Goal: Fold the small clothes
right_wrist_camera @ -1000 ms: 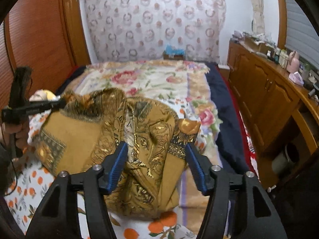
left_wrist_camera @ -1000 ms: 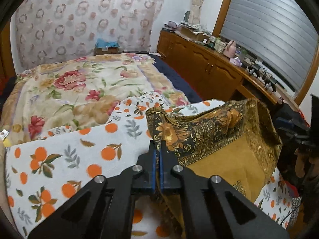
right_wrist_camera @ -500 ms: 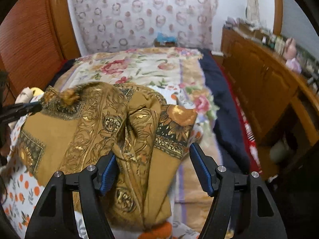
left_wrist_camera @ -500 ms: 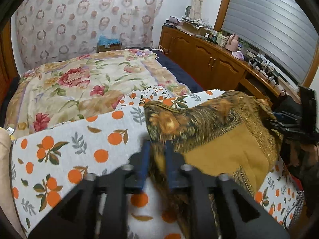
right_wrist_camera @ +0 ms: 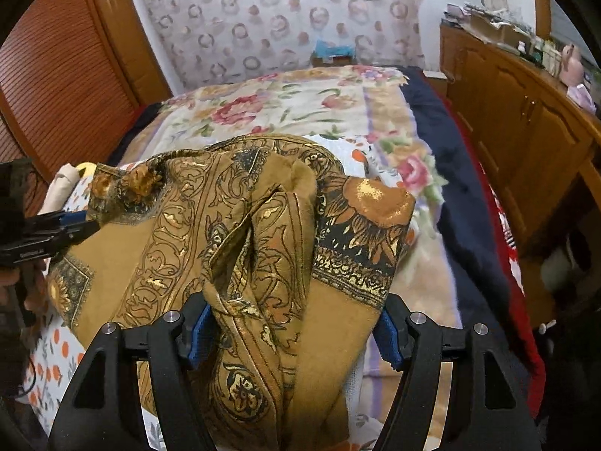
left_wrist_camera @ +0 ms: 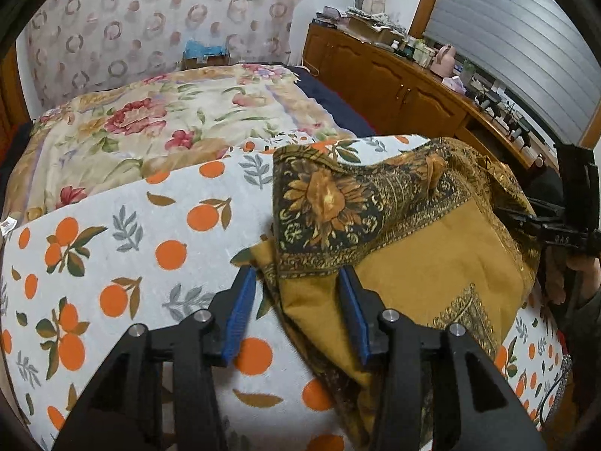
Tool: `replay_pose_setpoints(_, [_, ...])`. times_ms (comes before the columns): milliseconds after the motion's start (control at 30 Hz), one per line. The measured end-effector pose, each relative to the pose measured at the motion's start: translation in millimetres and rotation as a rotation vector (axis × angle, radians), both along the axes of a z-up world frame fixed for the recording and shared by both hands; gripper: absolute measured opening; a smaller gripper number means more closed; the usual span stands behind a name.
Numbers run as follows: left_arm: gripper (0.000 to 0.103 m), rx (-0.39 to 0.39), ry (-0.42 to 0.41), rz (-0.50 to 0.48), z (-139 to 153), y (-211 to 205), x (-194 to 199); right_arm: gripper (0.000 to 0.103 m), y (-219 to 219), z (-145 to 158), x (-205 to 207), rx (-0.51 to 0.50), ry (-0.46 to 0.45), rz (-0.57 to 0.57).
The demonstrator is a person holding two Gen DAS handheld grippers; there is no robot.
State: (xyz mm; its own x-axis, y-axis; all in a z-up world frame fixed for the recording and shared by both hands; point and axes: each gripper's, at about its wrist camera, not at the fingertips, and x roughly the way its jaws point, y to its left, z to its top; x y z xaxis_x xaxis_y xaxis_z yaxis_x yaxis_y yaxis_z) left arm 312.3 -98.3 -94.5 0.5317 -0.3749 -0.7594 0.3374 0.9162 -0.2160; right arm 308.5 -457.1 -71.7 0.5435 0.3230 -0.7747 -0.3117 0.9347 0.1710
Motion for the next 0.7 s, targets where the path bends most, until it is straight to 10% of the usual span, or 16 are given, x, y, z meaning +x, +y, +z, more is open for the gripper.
replay_pose_setpoints(100, [0.044, -0.040, 0.008, -0.002, 0, 1, 4, 0.053, 3, 0, 0, 0.032, 0.011, 0.035])
replay_pose_setpoints(167, [0.011, -0.069, 0.039, -0.028, 1, 2, 10, 0.042, 7, 1, -1, 0.027, 0.006, 0.059])
replay_pose_setpoints(333, [0.002, -0.164, 0.035, -0.044, 17, 12, 6, 0.013, 22, 9, -14, -0.028, -0.045, 0.100])
replay_pose_setpoints(700, [0.002, -0.190, -0.156, -0.069, 86, 39, -53, 0.009, 69, 62, -51, -0.017, -0.237, 0.153])
